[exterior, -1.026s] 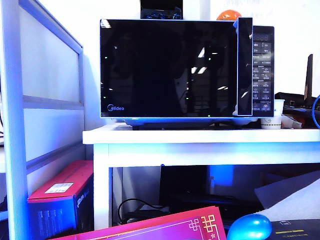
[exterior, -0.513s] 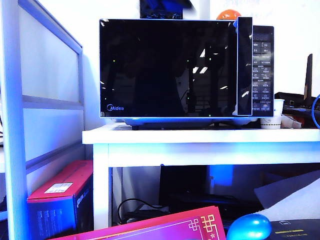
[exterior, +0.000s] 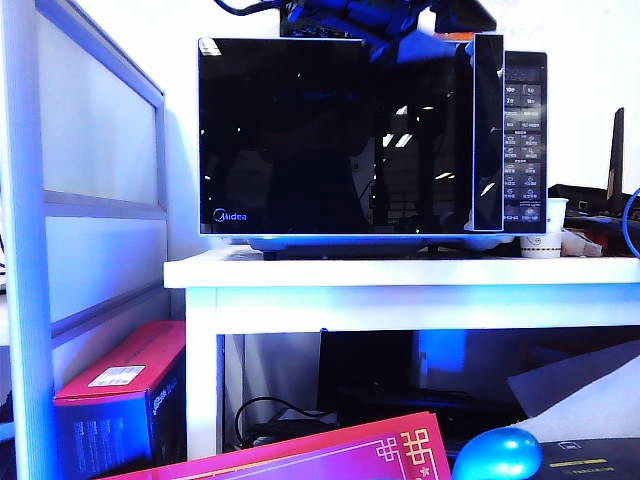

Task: Open the microwave door, place the orange inside the microwave, then close the microwave door.

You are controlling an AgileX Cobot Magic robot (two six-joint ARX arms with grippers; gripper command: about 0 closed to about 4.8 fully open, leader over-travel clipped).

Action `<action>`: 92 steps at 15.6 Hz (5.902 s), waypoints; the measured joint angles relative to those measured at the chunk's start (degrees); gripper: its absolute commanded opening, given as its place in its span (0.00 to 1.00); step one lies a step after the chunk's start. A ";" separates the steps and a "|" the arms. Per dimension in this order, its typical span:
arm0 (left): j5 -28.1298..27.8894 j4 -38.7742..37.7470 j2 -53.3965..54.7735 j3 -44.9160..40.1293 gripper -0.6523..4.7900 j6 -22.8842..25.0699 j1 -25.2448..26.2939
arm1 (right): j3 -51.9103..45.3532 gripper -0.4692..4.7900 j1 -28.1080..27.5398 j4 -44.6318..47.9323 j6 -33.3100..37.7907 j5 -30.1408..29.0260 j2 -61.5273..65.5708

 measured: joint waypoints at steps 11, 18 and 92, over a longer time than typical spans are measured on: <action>-3.85 11.19 7.32 0.04 0.76 -1.75 -0.76 | -0.07 1.00 -0.04 1.57 -0.09 -1.31 -1.55; 2.93 12.20 7.69 0.04 0.76 -5.05 -0.46 | -0.09 1.00 -0.07 1.40 -3.02 -1.49 -1.53; -26.16 -44.46 -4.68 28.81 0.80 -7.37 -5.42 | 0.13 1.00 -3.04 -16.70 -34.47 -5.05 5.86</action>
